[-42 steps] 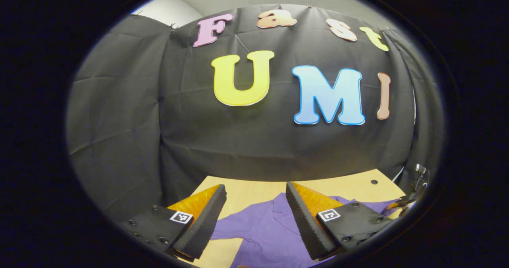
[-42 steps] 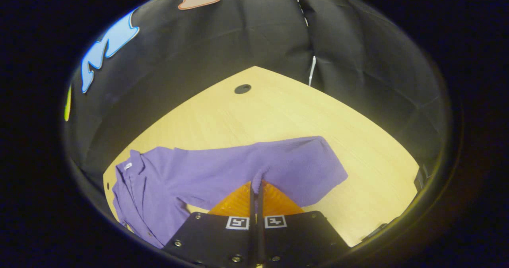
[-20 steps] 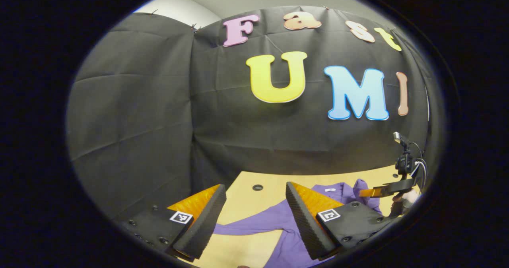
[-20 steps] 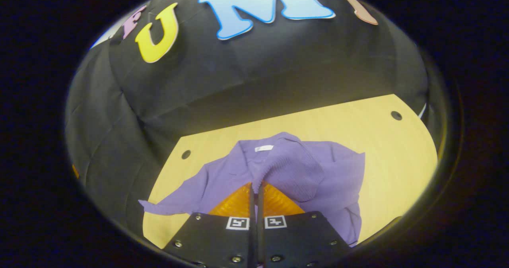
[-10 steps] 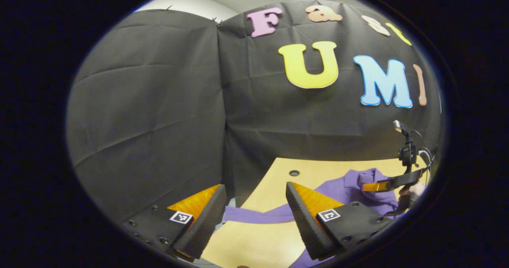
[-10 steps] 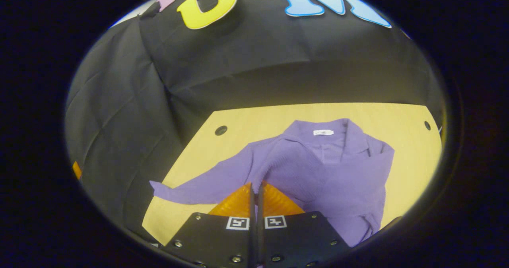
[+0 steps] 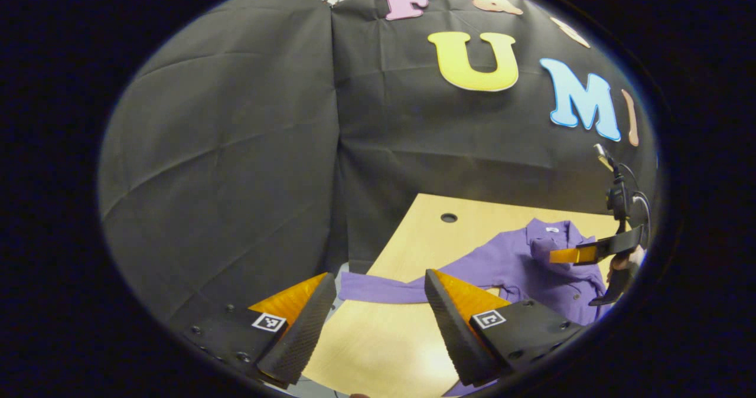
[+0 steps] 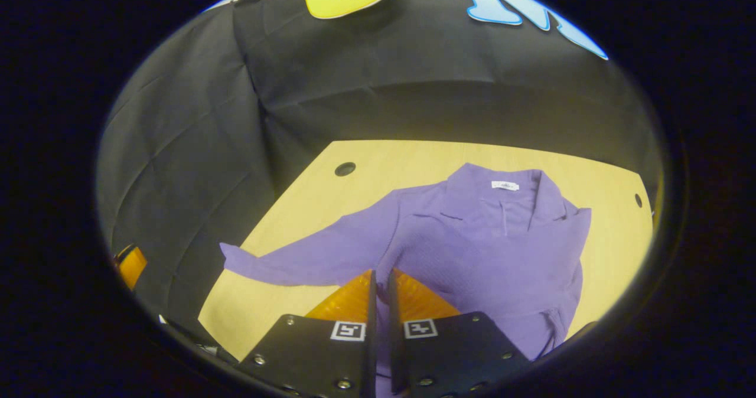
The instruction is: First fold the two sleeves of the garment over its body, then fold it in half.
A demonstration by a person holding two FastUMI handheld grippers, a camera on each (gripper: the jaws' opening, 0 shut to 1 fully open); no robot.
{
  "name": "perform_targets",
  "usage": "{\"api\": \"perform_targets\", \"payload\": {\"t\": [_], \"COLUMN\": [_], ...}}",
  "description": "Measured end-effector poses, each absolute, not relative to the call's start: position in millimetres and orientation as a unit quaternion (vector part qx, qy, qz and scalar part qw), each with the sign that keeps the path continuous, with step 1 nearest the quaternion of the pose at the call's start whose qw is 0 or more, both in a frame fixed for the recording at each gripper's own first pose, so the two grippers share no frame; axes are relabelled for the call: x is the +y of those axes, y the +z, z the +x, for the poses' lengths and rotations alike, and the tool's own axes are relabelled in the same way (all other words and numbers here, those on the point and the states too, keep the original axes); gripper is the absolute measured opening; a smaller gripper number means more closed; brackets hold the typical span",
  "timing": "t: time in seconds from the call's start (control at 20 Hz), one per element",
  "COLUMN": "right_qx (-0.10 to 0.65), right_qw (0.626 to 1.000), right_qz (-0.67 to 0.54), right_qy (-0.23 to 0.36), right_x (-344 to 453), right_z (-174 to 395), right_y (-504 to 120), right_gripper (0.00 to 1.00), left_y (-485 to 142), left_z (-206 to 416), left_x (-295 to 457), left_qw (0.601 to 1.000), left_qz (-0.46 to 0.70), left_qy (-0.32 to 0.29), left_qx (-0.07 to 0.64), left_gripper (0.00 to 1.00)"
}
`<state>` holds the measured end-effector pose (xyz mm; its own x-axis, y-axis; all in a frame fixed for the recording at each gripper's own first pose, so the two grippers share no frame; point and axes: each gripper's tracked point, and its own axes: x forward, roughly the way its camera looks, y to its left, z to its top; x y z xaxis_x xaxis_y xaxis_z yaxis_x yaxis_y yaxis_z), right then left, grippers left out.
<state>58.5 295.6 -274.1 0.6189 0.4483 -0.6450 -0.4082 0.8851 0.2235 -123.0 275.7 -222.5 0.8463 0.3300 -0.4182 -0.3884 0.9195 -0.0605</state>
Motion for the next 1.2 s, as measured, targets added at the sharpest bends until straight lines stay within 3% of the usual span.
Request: {"api": "perform_targets", "payload": {"t": [0.05,0.1,0.2,0.25,0.4,0.45,0.5,0.55,1.2], "right_qx": [0.368,0.369,0.369,0.371,0.374,0.377,0.379,0.381,0.426], "right_qw": [0.897,0.897,0.896,0.894,0.894,0.893,0.893,0.892,0.890], "right_qz": [0.031,0.029,0.026,0.026,0.023,0.025,0.027,0.028,0.050], "right_qy": [0.244,0.243,0.247,0.249,0.245,0.244,0.242,0.240,0.154], "right_x": [298.4,297.6,299.6,300.2,293.6,291.3,287.6,283.3,188.1], "right_z": [53.7,51.4,49.5,46.4,40.0,38.3,36.3,33.7,-30.7], "right_y": [-274.9,-271.4,-272.3,-274.7,-276.0,-278.5,-278.9,-279.8,-309.9], "right_gripper": [0.14,0.29,0.48,0.50,0.72,0.73,0.67,0.74,0.74], "left_y": [-231.5,-239.6,-254.5,-259.2,-281.8,-291.5,-297.7,-303.5,-388.6], "left_z": [-119.5,-115.7,-105.8,-102.9,-90.4,-87.4,-81.0,-75.0,-17.3], "left_x": [277.7,280.4,285.1,286.6,291.1,290.9,290.6,289.7,290.1], "left_qw": [0.957,0.955,0.953,0.951,0.947,0.945,0.945,0.944,0.920], "left_qz": [-0.075,-0.079,-0.086,-0.090,-0.092,-0.093,-0.093,-0.094,-0.107], "left_qy": [0.186,0.186,0.186,0.185,0.183,0.179,0.175,0.170,0.148], "left_qx": [0.210,0.216,0.224,0.230,0.248,0.256,0.261,0.267,0.347], "left_gripper": [0.99,0.99,0.99,0.99,0.99,0.99,1.00,1.00,1.00]}}
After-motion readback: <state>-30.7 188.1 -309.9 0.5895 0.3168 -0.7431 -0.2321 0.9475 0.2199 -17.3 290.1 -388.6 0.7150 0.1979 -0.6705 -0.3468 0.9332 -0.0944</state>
